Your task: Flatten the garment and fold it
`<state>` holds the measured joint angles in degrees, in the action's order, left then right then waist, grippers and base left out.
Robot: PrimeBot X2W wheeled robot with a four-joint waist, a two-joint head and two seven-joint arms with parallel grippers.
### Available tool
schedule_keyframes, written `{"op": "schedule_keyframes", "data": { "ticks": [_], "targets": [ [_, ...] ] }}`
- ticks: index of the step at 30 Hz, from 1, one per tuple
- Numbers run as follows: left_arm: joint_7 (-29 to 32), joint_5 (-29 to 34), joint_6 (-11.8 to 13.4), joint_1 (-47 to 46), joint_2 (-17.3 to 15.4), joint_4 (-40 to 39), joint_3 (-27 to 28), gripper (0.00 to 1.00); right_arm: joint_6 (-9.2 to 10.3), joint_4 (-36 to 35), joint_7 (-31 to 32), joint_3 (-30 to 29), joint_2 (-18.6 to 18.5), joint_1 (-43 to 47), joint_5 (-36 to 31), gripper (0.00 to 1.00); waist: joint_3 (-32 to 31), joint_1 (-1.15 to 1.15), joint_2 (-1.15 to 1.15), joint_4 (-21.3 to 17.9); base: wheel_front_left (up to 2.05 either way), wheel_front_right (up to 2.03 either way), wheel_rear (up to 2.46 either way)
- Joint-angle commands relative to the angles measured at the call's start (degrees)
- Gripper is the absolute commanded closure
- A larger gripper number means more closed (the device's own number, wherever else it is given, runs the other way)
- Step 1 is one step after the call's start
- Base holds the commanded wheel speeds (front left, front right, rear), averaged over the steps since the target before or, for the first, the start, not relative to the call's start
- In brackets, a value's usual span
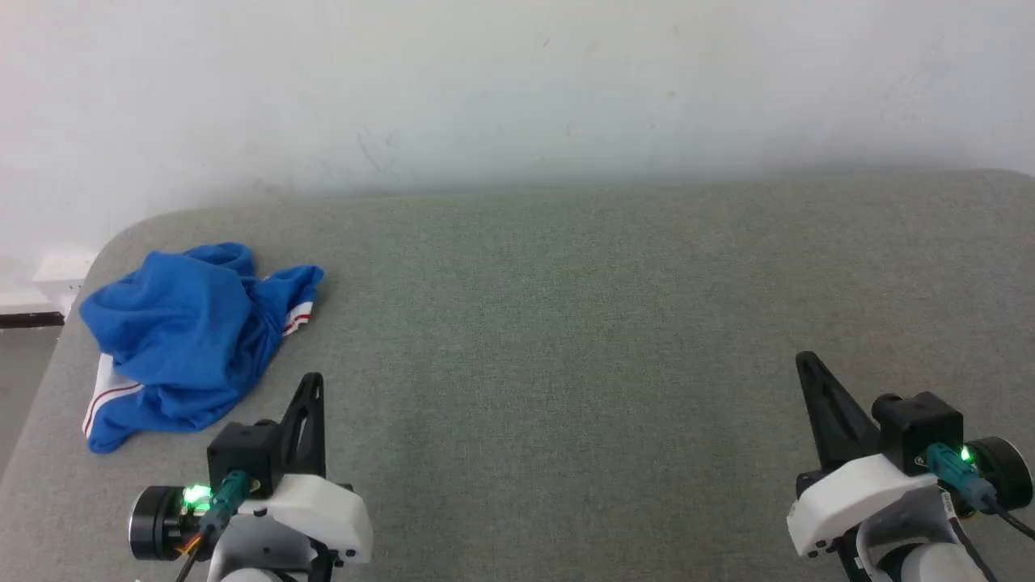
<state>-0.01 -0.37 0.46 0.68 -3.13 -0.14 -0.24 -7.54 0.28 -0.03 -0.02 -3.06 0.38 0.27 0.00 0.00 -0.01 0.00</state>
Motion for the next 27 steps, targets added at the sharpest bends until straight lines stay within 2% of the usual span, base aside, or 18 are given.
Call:
{"op": "schedule_keyframes", "data": {
  "ticks": [1,27],
  "targets": [
    [0.0,0.4,-0.5,-0.7,0.2,0.1,0.2,1.0,0.05,-0.3,0.0,0.0,0.2,-0.4,-0.3,1.0,0.0,0.0,0.01,0.0,0.0,0.0,0.0],
    [0.0,0.4,-0.5,-0.7,0.2,0.1,0.2,1.0,0.05,-0.3,0.0,0.0,0.2,-0.4,-0.3,1.0,0.0,0.0,0.01,0.0,0.0,0.0,0.0]
  ]
}}
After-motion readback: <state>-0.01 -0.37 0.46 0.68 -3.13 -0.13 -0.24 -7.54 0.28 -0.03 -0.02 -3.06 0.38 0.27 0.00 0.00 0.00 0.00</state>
